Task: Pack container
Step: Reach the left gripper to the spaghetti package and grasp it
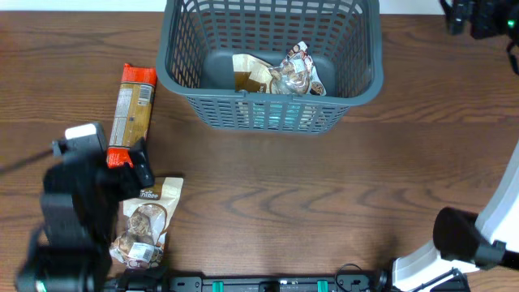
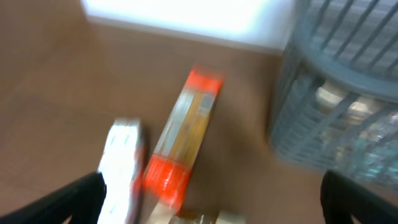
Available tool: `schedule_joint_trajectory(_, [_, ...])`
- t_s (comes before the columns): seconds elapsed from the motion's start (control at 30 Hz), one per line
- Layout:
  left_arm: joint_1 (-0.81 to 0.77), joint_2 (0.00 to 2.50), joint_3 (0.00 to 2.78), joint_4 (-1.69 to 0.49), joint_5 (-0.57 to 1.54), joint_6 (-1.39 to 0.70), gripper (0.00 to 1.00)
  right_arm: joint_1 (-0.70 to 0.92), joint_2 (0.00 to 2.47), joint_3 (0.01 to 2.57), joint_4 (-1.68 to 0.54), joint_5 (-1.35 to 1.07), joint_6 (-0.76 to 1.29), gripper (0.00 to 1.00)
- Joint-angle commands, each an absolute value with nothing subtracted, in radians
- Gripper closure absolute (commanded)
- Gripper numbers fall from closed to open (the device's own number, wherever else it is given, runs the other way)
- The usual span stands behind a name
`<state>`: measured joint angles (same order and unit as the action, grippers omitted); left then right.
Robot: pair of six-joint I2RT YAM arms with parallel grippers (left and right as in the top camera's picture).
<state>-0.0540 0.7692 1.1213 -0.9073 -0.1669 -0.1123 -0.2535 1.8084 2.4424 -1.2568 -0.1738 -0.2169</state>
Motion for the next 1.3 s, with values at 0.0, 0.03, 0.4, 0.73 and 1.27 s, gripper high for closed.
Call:
schedule_joint_trajectory(0.0, [0.002,0.983,1.365,-1.053,-0.184,-0.102,0.02,-0.320,1.875,2.385,-1.301,-0.158,-0.031,0.01])
schedule_joint_trajectory(0.03, [0.022,1.041,1.435,-1.106,-0.164,-0.101,0.02,-0.330,1.885,2.363,-1.309,-0.158,-0.031,0.01])
schedule_joint_trajectory(0.4, [0.273,1.633,1.923,-1.510,0.123,0.000,0.02,-0.322,1.941,1.989,-1.176,-0.157,-0.039,0.01])
schedule_joint_trajectory(0.73, [0.289,1.875,1.922,-1.377,0.120,0.034,0.02,-0.321,1.943,1.749,-0.952,-0.158,-0.050,0.01])
schedule_joint_trajectory(1.27, [0.210,1.990,1.856,-1.155,0.086,0.344,0.01,-0.313,1.943,1.621,-0.823,-0.162,-0.061,0.01])
